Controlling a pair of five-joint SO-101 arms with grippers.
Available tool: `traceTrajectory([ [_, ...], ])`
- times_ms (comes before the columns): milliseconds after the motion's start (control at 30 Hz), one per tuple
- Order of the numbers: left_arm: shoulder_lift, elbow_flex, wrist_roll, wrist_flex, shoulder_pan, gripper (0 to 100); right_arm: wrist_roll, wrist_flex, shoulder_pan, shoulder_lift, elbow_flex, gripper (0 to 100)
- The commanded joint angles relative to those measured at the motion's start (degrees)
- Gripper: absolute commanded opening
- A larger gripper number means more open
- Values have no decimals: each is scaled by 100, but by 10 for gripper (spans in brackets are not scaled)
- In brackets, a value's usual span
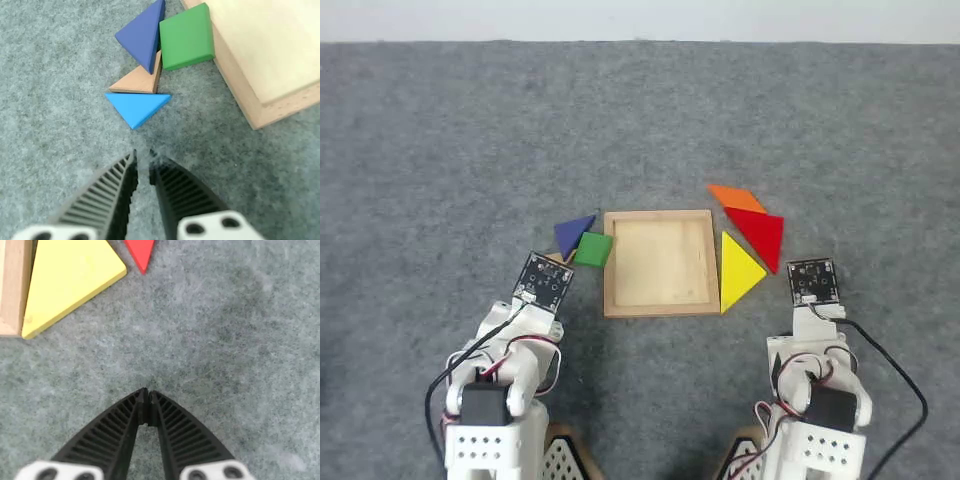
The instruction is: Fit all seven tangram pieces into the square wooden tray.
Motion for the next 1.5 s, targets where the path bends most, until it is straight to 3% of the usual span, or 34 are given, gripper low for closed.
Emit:
traceTrajectory([
  [0, -18, -48, 18, 26, -18, 42, -35, 31, -48, -110, 97, 6],
  [233, -18, -48, 18, 26, -18, 42, 18, -382, 119, -110, 62, 6],
  [400, -18, -48, 18, 26, -18, 42, 1134, -1059, 629, -101, -642, 6],
  [633, -18, -48, 18, 26, -18, 42, 1116, -259, 277, 286, -2479, 63],
  [733, -18, -48, 18, 26, -18, 42, 1108, -453, -198, 1473, -3051, 69],
  [900, -18, -48, 18, 26, -18, 42, 1099, -1138, -901, 4673, -4273, 74],
  [1100, -18, -48, 18, 26, -18, 42, 1143, -1068, -1402, 8066, -6356, 74],
  [1333, -18, -48, 18, 26, -18, 42, 1451, -1024, -1349, 9921, -7771, 84],
  [1467, -18, -48, 18, 26, -18, 42, 1846, -1051, -1332, 10422, -8097, 206],
])
